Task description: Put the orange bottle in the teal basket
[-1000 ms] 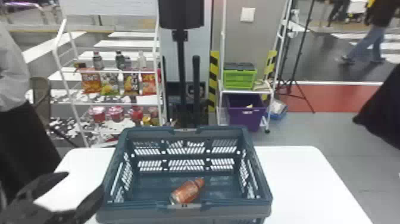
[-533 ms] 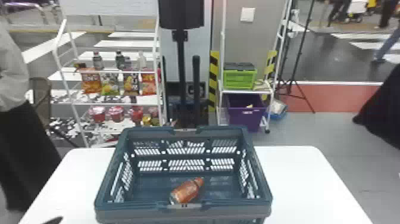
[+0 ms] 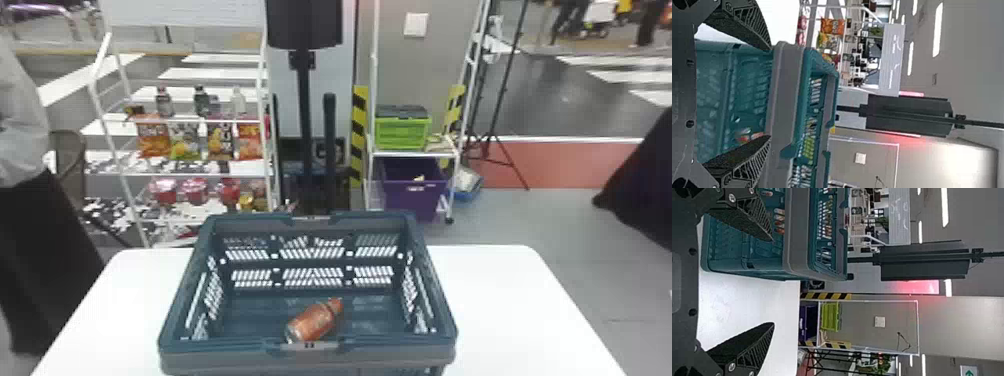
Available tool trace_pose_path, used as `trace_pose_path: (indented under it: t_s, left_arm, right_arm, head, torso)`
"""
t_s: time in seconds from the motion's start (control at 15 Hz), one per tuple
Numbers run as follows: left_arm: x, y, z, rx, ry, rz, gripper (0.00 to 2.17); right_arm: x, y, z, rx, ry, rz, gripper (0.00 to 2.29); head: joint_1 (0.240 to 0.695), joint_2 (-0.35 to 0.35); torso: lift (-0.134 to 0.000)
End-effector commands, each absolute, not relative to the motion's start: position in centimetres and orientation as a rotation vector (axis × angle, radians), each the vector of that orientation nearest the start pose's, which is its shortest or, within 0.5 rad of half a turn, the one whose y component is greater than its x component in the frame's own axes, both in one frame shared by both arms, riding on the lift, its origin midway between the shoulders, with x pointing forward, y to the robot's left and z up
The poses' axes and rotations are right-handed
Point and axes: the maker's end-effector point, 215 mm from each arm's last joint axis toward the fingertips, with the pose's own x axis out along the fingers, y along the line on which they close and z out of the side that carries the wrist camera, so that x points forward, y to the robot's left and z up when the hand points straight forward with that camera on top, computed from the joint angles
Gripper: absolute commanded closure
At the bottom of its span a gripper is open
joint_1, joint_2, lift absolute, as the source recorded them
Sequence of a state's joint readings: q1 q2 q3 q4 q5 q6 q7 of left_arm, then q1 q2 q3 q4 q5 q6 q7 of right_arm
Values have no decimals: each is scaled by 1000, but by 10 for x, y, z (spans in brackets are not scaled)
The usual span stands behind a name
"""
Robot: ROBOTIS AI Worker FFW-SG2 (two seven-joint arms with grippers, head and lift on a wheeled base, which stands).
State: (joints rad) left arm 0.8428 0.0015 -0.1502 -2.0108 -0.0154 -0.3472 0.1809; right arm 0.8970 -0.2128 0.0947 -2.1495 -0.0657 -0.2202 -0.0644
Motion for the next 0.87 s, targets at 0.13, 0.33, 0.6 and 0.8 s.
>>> trace_pose_path:
  t_s: [0.13,0.33,0.6,0.8]
  left_arm:
    - [317,189,-390,-74,70,69,117]
    - [316,195,-386,-59,49,73,113]
    - [317,204,-386,-46,45,80,113]
    - [320,206,-385,-42,43,80,113]
  right_arm:
    - [313,-198,-374,-6,121,149,130]
    - [316,-198,-375,-6,120,152,130]
    - [319,-199,-378,-12,128,153,130]
    - [321,-198,-377,-13,125,155,127]
  head:
    - [499,0]
    - [499,0]
    - [499,0]
    - [499,0]
  torso:
    - [0]
    - [0]
    - [0]
    - [0]
